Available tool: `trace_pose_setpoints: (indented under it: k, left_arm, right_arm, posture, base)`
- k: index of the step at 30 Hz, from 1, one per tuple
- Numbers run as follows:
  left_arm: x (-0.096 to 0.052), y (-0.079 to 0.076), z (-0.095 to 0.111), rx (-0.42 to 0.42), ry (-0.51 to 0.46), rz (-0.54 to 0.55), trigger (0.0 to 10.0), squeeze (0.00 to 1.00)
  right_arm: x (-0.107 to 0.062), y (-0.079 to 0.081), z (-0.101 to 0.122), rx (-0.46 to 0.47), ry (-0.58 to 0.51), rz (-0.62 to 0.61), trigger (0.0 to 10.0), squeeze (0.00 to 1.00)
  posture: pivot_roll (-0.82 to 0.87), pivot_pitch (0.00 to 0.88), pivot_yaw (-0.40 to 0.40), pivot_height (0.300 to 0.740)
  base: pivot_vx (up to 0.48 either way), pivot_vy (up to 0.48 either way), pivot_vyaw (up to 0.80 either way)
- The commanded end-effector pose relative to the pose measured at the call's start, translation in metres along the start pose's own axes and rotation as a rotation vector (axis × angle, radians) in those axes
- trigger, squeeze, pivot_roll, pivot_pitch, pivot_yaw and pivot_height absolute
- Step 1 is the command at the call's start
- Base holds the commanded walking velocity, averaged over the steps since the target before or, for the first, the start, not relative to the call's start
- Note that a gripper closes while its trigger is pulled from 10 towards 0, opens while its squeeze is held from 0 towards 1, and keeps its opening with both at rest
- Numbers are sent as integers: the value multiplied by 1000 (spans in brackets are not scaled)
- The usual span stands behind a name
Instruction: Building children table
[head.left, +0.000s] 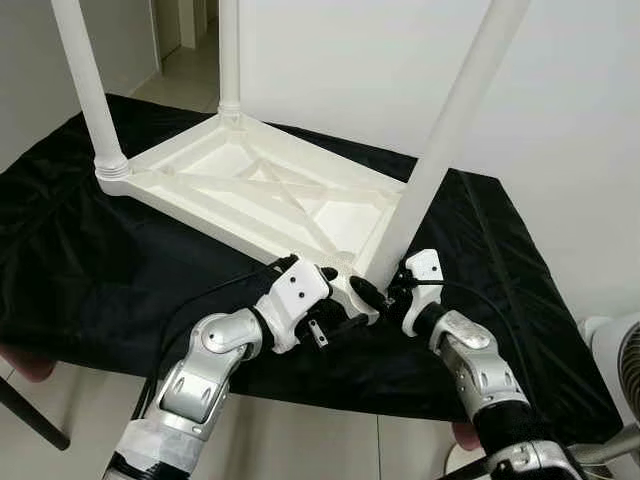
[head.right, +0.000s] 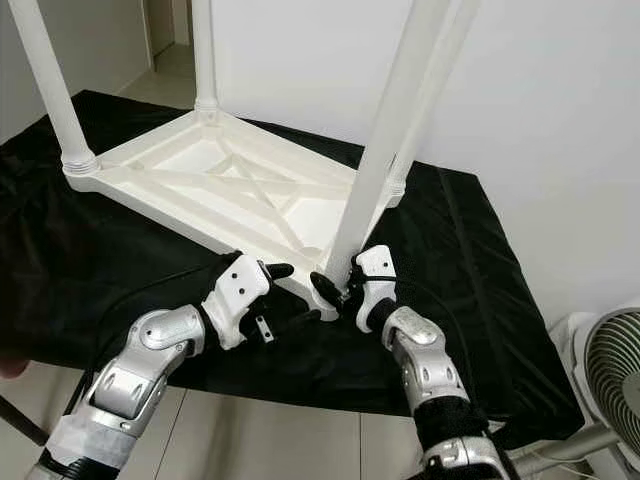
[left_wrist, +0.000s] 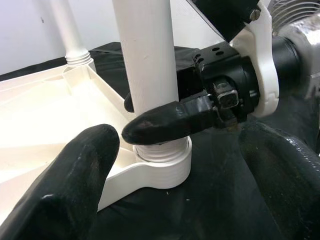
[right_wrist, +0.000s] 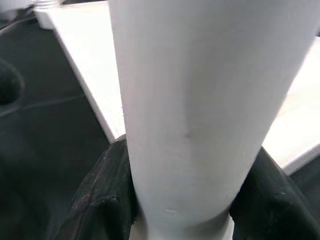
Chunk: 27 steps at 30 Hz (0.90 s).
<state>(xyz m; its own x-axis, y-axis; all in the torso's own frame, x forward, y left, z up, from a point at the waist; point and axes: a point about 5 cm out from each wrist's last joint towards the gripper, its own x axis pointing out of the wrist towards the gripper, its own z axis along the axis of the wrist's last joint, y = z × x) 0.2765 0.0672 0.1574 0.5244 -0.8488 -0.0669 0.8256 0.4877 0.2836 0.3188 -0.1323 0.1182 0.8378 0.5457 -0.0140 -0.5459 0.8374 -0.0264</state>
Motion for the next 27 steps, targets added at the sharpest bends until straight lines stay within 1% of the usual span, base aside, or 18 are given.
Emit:
trace_pose_setpoints:
  k: [1,2,4,7,8,9,10,11,12,13,14,16,19,22,23,24,27]
  left_arm:
    - [3,-2,2,-6,-7,22,10000,0]
    - [3,-2,2,-6,-7,22,10000,0]
    - [4,-3,2,-8,-6,21,10000,0]
    - [5,-3,2,-12,-7,19,10000,0]
    - [5,-3,2,-12,-7,19,10000,0]
    - [5,-2,2,-7,-7,17,10000,0]
    - [5,-2,2,-9,-8,16,10000,0]
    - [5,-2,2,-9,-8,16,10000,0]
    - [5,-2,2,-11,-8,16,10000,0]
    - [6,-2,3,-10,-9,17,10000,0]
    - [6,-2,3,-10,-9,17,10000,0]
    - [6,-2,3,-10,-10,20,10000,0]
    - [6,-1,3,-11,-9,20,10000,0]
    - [6,-1,3,-9,-10,14,10000,0]
    - [6,-1,4,-3,-11,14,10000,0]
    - [6,-1,4,-3,-12,15,10000,0]
    - [7,0,4,-5,-12,15,10000,0]
  right_arm:
    - [-2,-3,1,-25,19,-65,10000,0]
    - [-2,-3,1,-25,19,-65,10000,0]
    - [-3,0,3,7,30,-204,10000,0]
    - [-6,4,3,15,34,-346,10000,0]
    - [-6,4,3,15,34,-346,10000,0]
    - [-9,13,1,42,39,-474,10000,0]
    - [-10,17,1,49,42,-508,10000,0]
    - [-10,17,1,49,42,-508,10000,0]
    - [-10,19,1,52,43,-519,10000,0]
    - [-9,26,1,76,45,-535,10000,0]
    - [-9,26,1,76,45,-535,10000,0]
    - [-7,37,1,96,49,-537,10000,0]
    - [-7,41,3,102,51,-531,10000,0]
    - [-8,39,5,115,54,-542,10000,0]
    - [-8,39,7,120,46,-532,10000,286]
    - [-8,39,9,114,39,-535,10000,1000]
    - [-9,37,11,106,31,-544,10000,1000]
  posture:
    - [3,0,-135,740]
    - [3,0,-135,740]
    - [1,0,-132,740]
    - [-1,0,-131,740]
    - [-1,0,-131,740]
    - [-2,0,-131,740]
    - [-2,0,-132,740]
    - [-2,0,-132,740]
    - [-2,0,-132,740]
    - [-1,0,-131,740]
    - [-1,0,-131,740]
    - [3,0,-133,740]
    - [0,0,-129,740]
    - [-3,0,-126,740]
    - [-3,0,-126,740]
    - [1,0,-128,740]
    - [1,0,-128,740]
  base:
    - [0,0,0]
    - [0,0,0]
    - [0,0,0]
    - [0,0,0]
    - [0,0,0]
    - [0,0,0]
    - [0,0,0]
    - [0,0,0]
    - [0,0,0]
    - [0,0,0]
    - [0,0,0]
    - [0,0,0]
    - [0,0,0]
    - [0,0,0]
    - [0,0,0]
    - [0,0,0]
    - [0,0,0]
